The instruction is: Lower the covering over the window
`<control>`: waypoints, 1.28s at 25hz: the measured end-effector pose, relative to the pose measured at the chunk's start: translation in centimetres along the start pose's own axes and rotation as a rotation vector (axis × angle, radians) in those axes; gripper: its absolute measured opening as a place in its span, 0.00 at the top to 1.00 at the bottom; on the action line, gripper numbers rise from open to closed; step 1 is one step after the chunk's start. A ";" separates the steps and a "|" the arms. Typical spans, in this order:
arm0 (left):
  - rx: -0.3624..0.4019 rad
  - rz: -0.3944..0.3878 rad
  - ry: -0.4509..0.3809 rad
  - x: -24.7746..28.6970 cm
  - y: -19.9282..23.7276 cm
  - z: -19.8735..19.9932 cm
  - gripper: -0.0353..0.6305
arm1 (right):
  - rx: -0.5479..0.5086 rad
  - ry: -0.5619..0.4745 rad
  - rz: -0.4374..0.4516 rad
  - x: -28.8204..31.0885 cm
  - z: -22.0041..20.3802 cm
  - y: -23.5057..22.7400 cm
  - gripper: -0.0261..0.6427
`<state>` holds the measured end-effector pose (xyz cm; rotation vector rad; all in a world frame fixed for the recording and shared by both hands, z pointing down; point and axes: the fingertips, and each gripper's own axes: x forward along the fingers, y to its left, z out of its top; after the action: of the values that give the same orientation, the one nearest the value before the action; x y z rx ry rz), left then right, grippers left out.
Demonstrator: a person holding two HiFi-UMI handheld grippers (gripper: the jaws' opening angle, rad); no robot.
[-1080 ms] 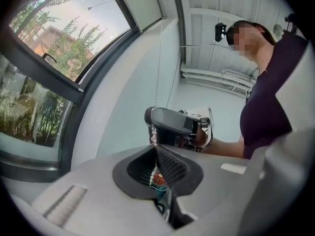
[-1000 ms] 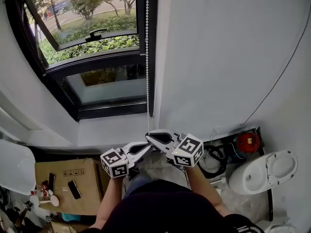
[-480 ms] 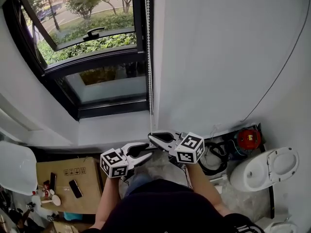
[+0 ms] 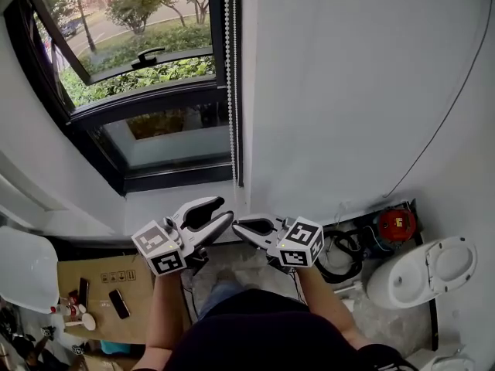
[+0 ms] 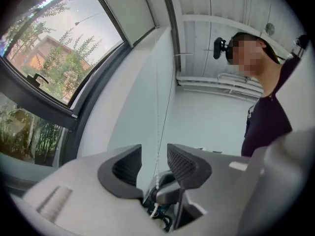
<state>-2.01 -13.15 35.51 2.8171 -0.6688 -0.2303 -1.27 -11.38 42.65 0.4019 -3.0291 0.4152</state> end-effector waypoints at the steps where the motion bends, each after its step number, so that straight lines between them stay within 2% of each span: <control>1: -0.004 0.001 -0.011 0.5 0.1 0.6 0.71 | -0.006 0.006 0.002 0.0 0.0 0.1 0.94; 7: 0.083 -0.048 0.042 3.9 -1.1 2.9 0.72 | -0.031 0.035 0.009 0.1 -0.1 0.3 0.94; 8: 0.111 -0.033 0.056 4.3 -1.0 3.1 0.74 | -0.029 0.036 0.010 0.1 -0.1 0.3 0.94; 9: 0.138 -0.017 0.071 4.5 -0.9 3.1 0.88 | -0.027 0.036 0.010 0.1 -0.1 0.3 0.94; 11: 0.151 -0.005 0.089 4.8 -1.0 2.9 0.91 | -0.026 0.040 0.006 -0.2 -0.2 0.2 0.94; 16: 0.060 -0.038 0.081 4.8 -1.4 2.6 0.91 | -0.065 0.082 -0.018 -0.8 -0.4 -0.5 0.94; 20: 0.054 -0.029 0.168 4.8 -1.2 -0.2 0.91 | -0.143 0.218 -0.061 -0.6 -2.8 -1.7 0.94; 26: -0.103 -0.055 0.175 4.4 -1.4 -4.1 0.91 | -0.062 0.294 -0.051 -0.6 -6.5 -2.0 0.94; 32: -0.170 -0.052 0.197 3.7 -1.3 -7.0 0.91 | -0.014 0.327 -0.044 -0.1 -8.7 -1.9 0.94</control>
<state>3.29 -12.38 41.51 2.6511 -0.5071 -0.0169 -0.48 -10.77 51.49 0.3592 -2.7004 0.4113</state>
